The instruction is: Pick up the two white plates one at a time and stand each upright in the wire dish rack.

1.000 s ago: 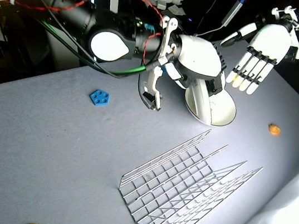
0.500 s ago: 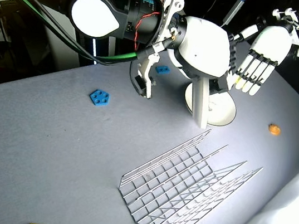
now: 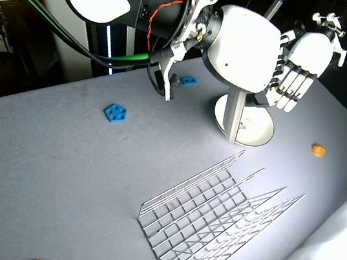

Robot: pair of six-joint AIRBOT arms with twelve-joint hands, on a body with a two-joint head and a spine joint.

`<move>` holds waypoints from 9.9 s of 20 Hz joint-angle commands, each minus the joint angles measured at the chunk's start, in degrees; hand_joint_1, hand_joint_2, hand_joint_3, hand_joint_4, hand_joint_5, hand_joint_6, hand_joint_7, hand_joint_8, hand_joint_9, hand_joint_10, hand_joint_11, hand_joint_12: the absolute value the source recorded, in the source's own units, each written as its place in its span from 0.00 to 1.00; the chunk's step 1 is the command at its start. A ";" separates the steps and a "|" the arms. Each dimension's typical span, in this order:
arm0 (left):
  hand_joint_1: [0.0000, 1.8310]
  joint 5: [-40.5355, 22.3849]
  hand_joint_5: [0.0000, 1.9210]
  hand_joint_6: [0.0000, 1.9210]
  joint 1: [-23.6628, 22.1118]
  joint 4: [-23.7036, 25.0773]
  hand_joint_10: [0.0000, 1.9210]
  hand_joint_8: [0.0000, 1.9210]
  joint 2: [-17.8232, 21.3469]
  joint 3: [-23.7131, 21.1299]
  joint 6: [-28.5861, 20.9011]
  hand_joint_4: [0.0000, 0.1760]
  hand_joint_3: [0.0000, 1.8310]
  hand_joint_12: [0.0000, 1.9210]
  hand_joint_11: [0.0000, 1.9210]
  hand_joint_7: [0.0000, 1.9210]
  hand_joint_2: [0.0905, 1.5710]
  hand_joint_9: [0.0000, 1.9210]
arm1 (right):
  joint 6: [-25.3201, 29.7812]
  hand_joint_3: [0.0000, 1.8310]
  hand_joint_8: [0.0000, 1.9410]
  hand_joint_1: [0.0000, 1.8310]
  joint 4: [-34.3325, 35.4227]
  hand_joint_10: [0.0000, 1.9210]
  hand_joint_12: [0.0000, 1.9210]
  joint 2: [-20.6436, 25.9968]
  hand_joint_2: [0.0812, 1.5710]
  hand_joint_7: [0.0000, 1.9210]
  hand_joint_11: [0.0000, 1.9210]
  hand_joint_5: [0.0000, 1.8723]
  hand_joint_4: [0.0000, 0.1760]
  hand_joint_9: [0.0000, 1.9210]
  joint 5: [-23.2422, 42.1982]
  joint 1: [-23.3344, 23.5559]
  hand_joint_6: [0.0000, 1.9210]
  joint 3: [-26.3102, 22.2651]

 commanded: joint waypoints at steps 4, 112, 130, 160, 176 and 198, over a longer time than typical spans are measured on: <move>0.00 0.40 0.04 0.00 0.68 -3.73 0.00 0.00 -0.57 0.38 -0.38 0.00 0.00 0.08 0.00 0.04 0.66 0.03 | 1.53 0.00 0.48 0.75 0.93 0.63 0.69 0.62 0.71 0.50 0.36 0.44 0.00 0.48 10.57 1.85 0.61 1.69; 0.00 4.23 0.05 0.00 3.89 -3.34 0.00 0.00 -5.88 3.13 -1.31 0.00 0.00 0.07 0.00 0.05 0.67 0.04 | 9.24 0.00 0.55 0.74 25.52 0.68 0.72 4.15 0.72 0.46 0.32 0.45 0.00 0.44 1.36 -3.93 0.61 21.69; 0.00 4.23 0.06 0.00 3.26 -3.36 0.00 0.00 -6.08 3.65 -1.32 0.00 0.00 0.11 0.00 0.07 0.67 0.06 | 11.99 0.00 0.53 0.74 25.55 0.67 0.71 0.65 0.71 0.47 0.33 0.46 0.00 0.46 1.37 -7.78 0.60 25.19; 0.00 4.23 0.07 0.00 2.95 -2.47 0.00 0.00 -6.28 3.73 -1.32 0.00 0.00 0.13 0.00 0.07 0.67 0.06 | 11.63 0.00 0.03 0.56 25.51 0.24 0.71 -0.10 0.75 0.44 0.16 0.34 0.00 0.35 4.52 -11.02 0.16 26.58; 0.00 4.96 0.07 0.00 4.96 -2.39 0.00 0.00 -6.70 3.76 -1.32 0.00 0.00 0.12 0.00 0.07 0.66 0.06 | 11.20 0.00 0.00 0.58 21.71 0.20 0.71 0.17 0.70 0.42 0.10 0.38 0.00 0.31 6.23 -9.36 0.04 25.28; 0.00 2.41 0.06 0.00 15.41 -2.39 0.00 0.00 -8.62 2.57 -8.10 0.00 0.00 0.10 0.00 0.07 0.67 0.06 | -19.14 0.00 0.23 0.59 4.99 0.36 0.71 -1.17 0.64 0.22 0.00 0.21 0.00 0.15 18.51 -5.31 0.19 11.87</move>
